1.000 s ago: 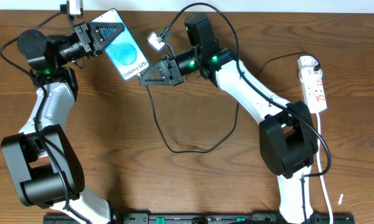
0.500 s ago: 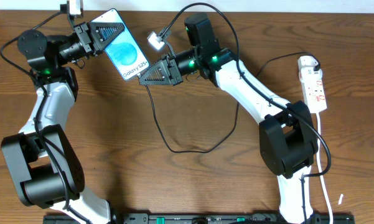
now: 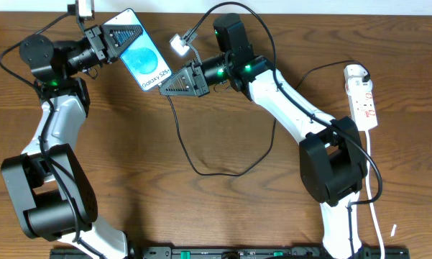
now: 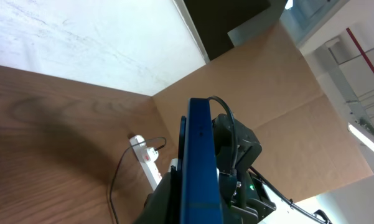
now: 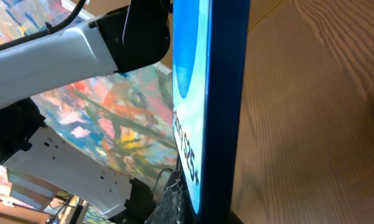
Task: Plug charger to phone and switch on socket
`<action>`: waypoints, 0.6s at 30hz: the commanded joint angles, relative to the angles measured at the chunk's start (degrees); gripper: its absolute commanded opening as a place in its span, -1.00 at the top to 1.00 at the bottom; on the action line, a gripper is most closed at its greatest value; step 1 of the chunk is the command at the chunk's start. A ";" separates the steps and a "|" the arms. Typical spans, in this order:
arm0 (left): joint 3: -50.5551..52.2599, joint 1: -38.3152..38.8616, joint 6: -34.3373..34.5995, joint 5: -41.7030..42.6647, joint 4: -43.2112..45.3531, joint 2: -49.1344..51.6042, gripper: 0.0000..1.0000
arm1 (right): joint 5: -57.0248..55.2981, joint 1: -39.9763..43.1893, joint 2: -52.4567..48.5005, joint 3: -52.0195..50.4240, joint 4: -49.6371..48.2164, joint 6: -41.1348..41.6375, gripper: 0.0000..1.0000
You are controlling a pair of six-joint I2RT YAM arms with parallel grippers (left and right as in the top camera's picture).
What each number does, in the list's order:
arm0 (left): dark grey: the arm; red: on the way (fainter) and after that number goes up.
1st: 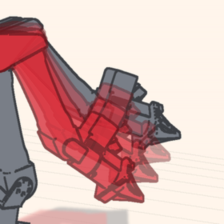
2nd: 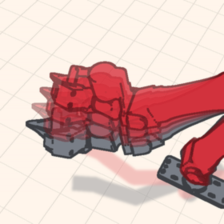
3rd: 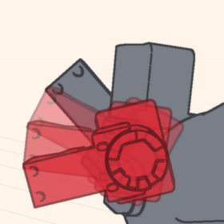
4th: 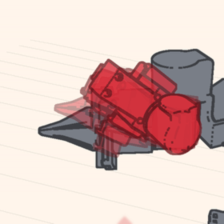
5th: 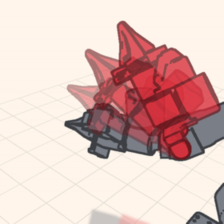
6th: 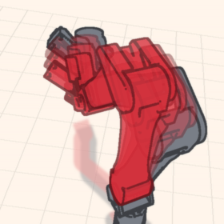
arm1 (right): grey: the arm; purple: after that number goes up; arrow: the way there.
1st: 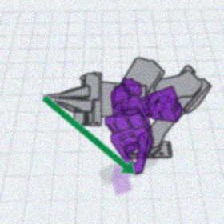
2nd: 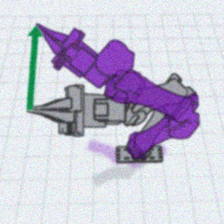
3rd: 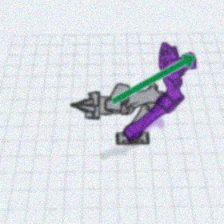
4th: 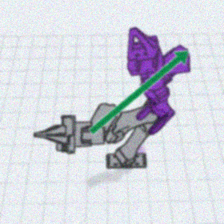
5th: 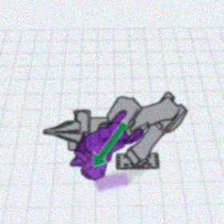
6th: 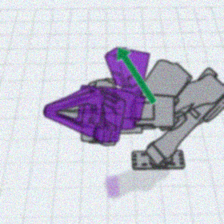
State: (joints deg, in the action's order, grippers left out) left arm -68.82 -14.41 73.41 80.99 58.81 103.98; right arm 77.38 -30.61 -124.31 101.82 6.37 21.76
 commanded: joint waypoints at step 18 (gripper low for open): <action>-0.52 1.33 1.51 7.08 0.28 -0.55 0.85 | -6.54 0.31 -0.44 0.76 -0.85 0.50 0.97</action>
State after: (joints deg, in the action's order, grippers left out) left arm -68.82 -14.41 73.41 80.95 58.81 103.98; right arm 77.30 -30.63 -124.31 101.82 6.35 21.93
